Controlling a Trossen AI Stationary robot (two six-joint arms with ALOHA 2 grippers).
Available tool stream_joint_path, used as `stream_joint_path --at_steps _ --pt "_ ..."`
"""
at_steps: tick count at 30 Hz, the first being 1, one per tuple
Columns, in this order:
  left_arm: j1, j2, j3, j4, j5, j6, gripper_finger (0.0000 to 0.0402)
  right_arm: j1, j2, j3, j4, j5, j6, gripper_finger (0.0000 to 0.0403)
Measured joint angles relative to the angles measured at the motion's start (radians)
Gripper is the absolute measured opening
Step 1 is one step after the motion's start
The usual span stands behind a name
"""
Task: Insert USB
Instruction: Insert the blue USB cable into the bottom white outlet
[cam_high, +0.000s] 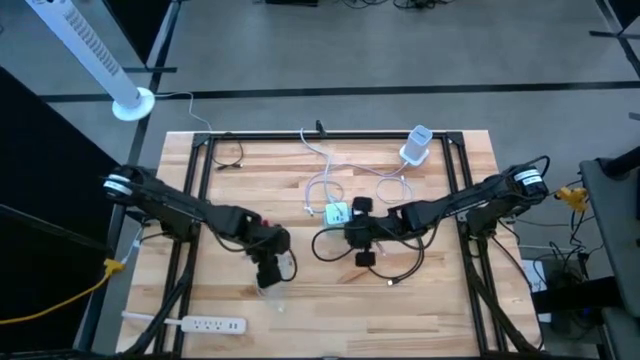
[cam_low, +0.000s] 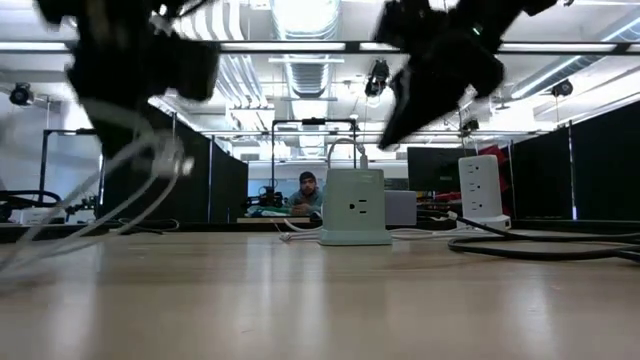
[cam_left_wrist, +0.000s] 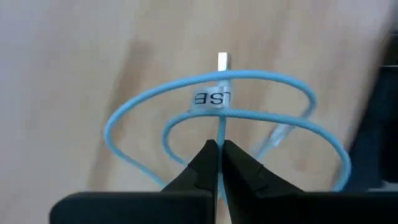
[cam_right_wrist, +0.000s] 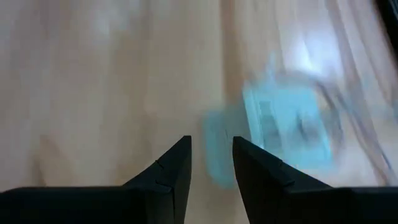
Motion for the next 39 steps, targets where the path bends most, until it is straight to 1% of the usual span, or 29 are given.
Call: stream_joint_path --at_steps 3,6,7,9,12,17,22,24,27,29,31,33,36,39 --pt "-0.003 -0.010 0.065 0.001 0.017 0.061 0.0001 -0.001 0.008 0.000 0.232 -0.149 -0.071 0.0096" --pt "0.001 -0.007 0.091 -0.009 0.038 0.117 0.0000 -0.001 0.044 0.000 0.477 -0.287 -0.134 0.0092" --pt "-0.001 -0.007 0.101 -0.009 0.050 0.138 0.0000 -0.001 0.063 0.000 0.549 -0.312 -0.146 0.0091" --pt "-0.003 -0.008 0.115 -0.001 0.077 0.168 0.0000 -0.002 0.106 0.001 0.691 -0.328 -0.159 0.0088" --pt "-0.003 -0.008 0.123 0.025 0.113 0.219 0.0000 -0.008 0.184 0.023 0.804 -0.328 -0.166 0.0082" --pt "-0.005 -0.009 0.126 0.129 0.187 0.298 0.0000 -0.024 0.335 0.100 0.806 -0.328 -0.180 0.0071" --pt "-0.005 -0.009 0.126 0.144 0.251 0.334 0.0000 -0.024 0.403 0.164 0.789 -0.339 -0.268 0.0058" --pt "-0.005 -0.009 0.125 0.144 0.275 0.348 0.0000 -0.024 0.405 0.176 0.786 -0.386 -0.294 0.0052" --pt "-0.002 -0.006 0.124 0.143 0.276 0.380 0.0000 -0.024 0.404 0.202 0.796 -0.480 -0.314 0.0045" --pt "0.010 -0.007 0.123 0.133 0.249 0.383 0.0000 -0.025 0.404 0.220 0.789 -0.542 -0.303 0.0041" --pt "0.027 -0.014 0.127 0.087 0.212 0.393 0.0000 -0.028 0.403 0.229 0.761 -0.579 -0.282 0.0039" --pt "0.038 -0.024 0.137 0.014 0.123 0.402 0.0000 -0.034 0.403 0.240 0.721 -0.613 -0.254 0.0037" --pt "0.060 -0.032 0.151 -0.101 0.032 0.398 0.0000 -0.036 0.402 0.256 0.641 -0.643 -0.226 0.0037" --pt "0.071 -0.033 0.157 -0.214 -0.049 0.347 0.0000 -0.030 0.395 0.266 0.549 -0.655 -0.228 0.0037"
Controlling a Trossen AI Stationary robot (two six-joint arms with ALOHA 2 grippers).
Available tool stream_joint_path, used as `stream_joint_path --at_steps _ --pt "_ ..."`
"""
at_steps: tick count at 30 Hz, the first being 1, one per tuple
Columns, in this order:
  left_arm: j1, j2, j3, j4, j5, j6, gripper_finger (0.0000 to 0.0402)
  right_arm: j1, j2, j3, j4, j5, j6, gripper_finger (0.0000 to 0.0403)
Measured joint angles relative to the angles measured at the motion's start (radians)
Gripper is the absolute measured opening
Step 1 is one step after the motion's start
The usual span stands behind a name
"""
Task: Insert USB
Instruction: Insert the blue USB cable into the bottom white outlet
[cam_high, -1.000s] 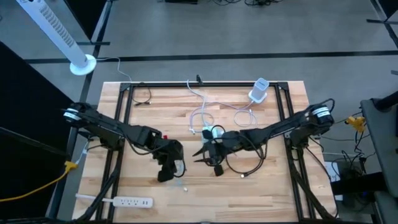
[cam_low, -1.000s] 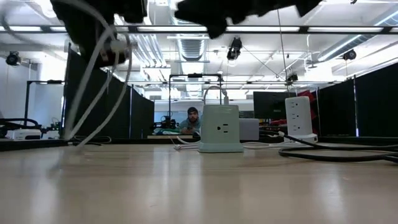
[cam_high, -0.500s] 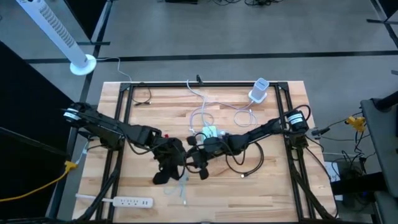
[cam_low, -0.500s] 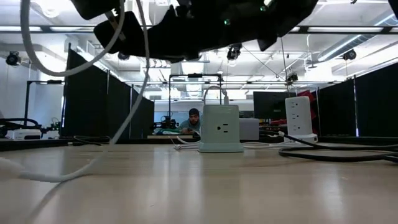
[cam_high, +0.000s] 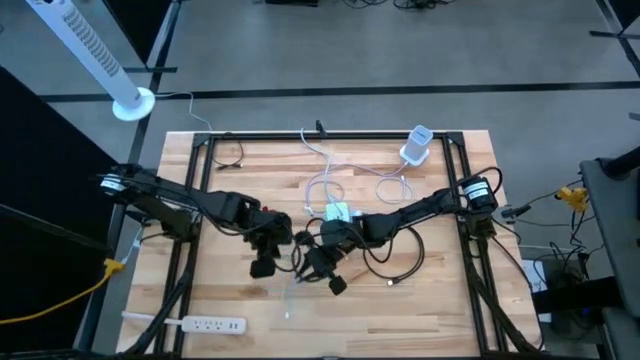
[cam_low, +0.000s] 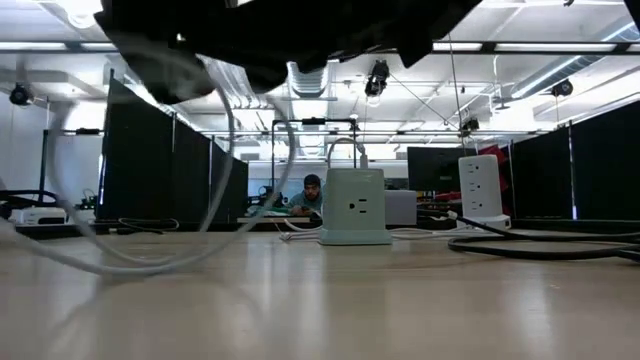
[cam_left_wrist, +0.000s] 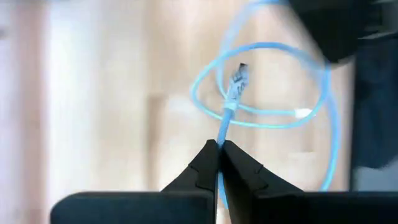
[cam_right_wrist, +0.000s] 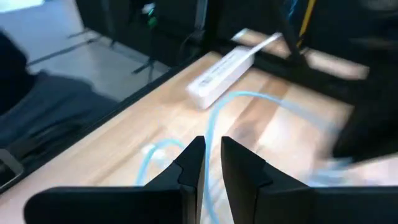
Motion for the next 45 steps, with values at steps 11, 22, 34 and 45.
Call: stream_joint_path --at_steps 11,22,34,45 --pt "-0.016 -0.002 0.000 -0.102 -0.153 -0.130 0.0000 -0.002 -0.051 0.013 -0.109 0.279 -0.007 0.0037" --pt "-0.023 0.001 -0.001 0.053 -0.219 -0.015 0.0000 -0.025 -0.041 0.073 -0.237 0.470 0.080 0.0103" --pt "-0.025 0.000 -0.001 0.069 -0.241 0.010 0.0000 -0.028 -0.040 0.072 -0.249 0.486 0.116 0.0102" --pt "-0.025 -0.007 0.028 0.078 -0.324 0.056 0.0000 -0.035 -0.039 0.069 -0.276 0.488 0.160 0.0032"
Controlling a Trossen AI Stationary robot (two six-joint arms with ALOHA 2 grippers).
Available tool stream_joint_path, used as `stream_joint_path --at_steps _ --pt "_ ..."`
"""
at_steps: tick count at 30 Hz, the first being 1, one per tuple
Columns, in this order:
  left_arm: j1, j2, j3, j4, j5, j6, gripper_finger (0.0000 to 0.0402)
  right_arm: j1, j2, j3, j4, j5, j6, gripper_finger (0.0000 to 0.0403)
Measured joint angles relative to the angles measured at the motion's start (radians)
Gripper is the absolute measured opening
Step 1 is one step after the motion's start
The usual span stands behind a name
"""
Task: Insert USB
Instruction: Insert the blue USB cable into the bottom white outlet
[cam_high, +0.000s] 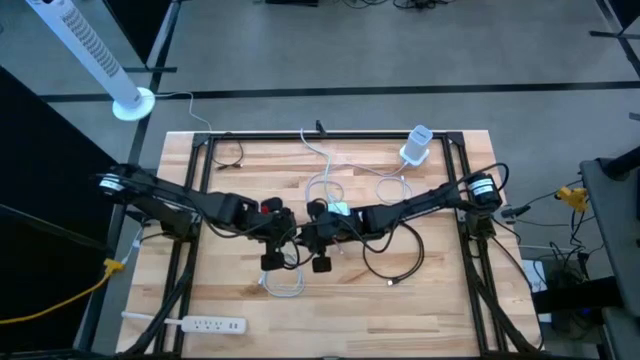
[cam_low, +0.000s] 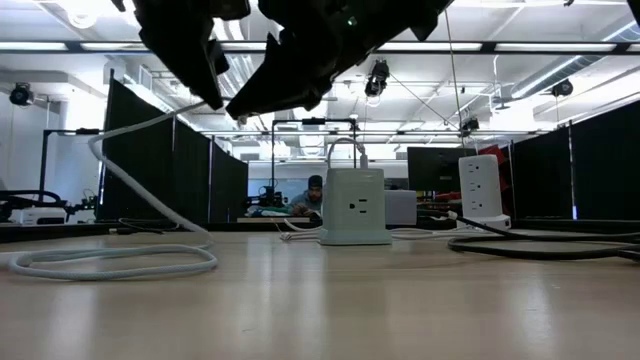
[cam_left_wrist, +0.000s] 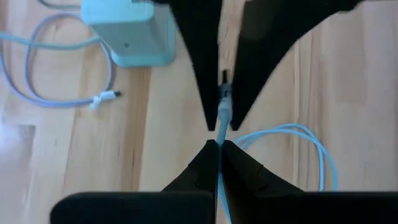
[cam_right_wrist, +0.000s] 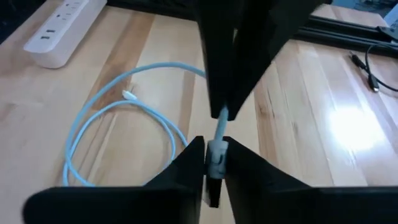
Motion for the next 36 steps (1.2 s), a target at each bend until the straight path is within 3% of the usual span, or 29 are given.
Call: stream_joint_path --at_steps 11,24,36 --pt "0.000 -0.002 0.005 -0.021 -0.006 0.004 0.0000 -0.005 0.000 0.000 0.002 0.000 0.008 0.0020" --pt "-0.026 -0.003 0.005 -0.001 -0.123 0.012 0.0028 -0.004 0.002 -0.004 -0.065 0.015 -0.023 0.0020" --pt "-0.145 -0.004 0.002 0.007 -0.429 -0.036 0.0040 0.013 -0.020 -0.004 -0.264 0.023 -0.144 0.0020"
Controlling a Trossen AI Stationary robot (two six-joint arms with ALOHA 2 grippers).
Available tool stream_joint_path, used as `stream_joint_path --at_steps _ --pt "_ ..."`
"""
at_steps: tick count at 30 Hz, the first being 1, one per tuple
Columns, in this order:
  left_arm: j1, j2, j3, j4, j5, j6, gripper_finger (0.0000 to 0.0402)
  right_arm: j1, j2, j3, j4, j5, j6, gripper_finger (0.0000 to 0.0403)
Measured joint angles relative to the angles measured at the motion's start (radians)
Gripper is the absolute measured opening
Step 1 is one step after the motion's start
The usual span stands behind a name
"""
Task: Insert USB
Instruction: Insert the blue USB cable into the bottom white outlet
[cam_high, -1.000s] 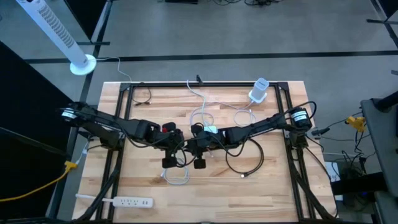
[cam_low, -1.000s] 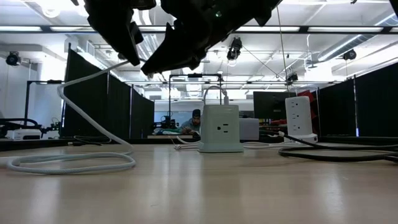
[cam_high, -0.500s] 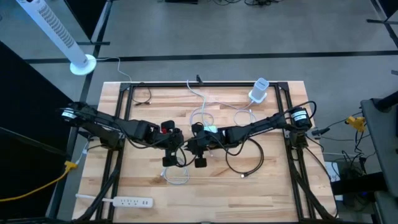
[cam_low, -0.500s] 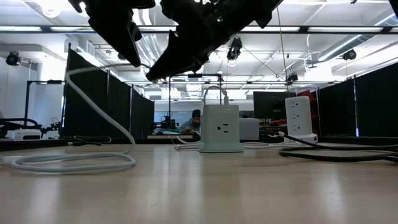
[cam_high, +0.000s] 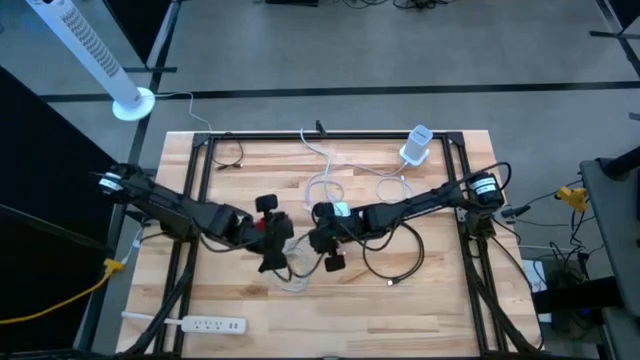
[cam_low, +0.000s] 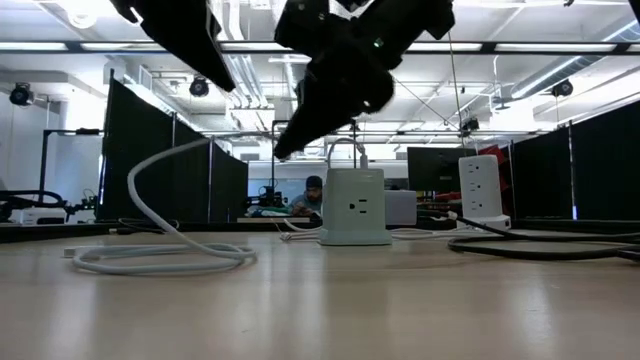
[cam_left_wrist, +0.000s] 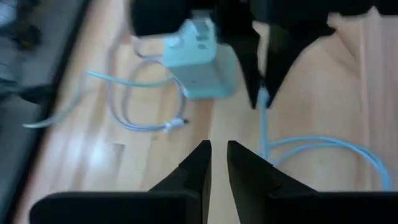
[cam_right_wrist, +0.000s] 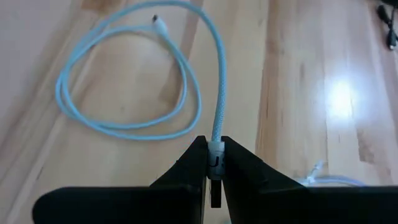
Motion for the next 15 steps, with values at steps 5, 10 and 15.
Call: stream_joint_path --at_steps 5,10,15 --pt "-0.088 -0.001 -0.067 0.021 -0.174 -0.038 0.0033 0.020 0.001 -0.001 0.039 -0.122 -0.059 0.0020" --pt "-0.113 -0.001 -0.186 0.026 -0.221 -0.103 0.0024 0.011 0.033 -0.001 0.105 -0.273 -0.123 0.0020" --pt "-0.109 0.000 -0.335 0.159 -0.222 -0.066 0.0024 -0.022 0.058 0.000 0.268 -0.447 -0.170 0.0020"
